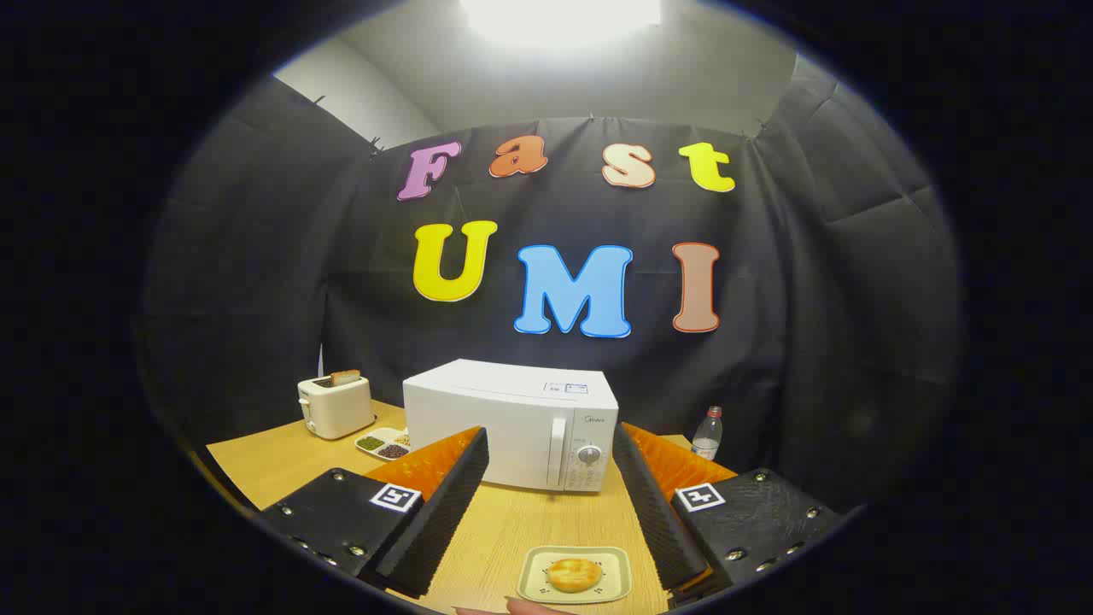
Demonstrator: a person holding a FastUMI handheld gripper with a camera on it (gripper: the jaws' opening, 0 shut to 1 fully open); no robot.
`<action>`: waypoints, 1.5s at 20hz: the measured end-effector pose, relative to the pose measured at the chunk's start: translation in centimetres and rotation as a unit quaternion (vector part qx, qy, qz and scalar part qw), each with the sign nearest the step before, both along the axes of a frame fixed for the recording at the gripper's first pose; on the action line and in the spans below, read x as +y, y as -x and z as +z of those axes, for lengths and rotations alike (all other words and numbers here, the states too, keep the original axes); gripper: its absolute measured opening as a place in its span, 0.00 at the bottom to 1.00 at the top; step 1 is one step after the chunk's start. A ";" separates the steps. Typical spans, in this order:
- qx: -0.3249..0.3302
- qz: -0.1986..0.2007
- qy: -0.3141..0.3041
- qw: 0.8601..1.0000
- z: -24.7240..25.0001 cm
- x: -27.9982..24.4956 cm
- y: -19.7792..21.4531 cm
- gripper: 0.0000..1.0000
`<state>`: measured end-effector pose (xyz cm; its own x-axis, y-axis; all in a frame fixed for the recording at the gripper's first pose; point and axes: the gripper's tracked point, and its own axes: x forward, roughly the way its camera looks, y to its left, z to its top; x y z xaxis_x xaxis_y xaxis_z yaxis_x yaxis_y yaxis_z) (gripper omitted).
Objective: Open the microwave, put the food inside, and close the microwave door.
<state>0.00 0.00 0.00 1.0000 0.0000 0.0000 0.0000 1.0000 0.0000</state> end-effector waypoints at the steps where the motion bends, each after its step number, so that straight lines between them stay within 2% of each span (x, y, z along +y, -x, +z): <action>1: -0.001 0.000 0.000 1.000 0.1 0.1 0.0 0.93; 30: 0.002 0.005 0.004 1.000 -0.4 0.9 0.0 0.93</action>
<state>0.01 0.90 -0.45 0.9999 0.0108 -0.0034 -0.0108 0.9999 -0.0077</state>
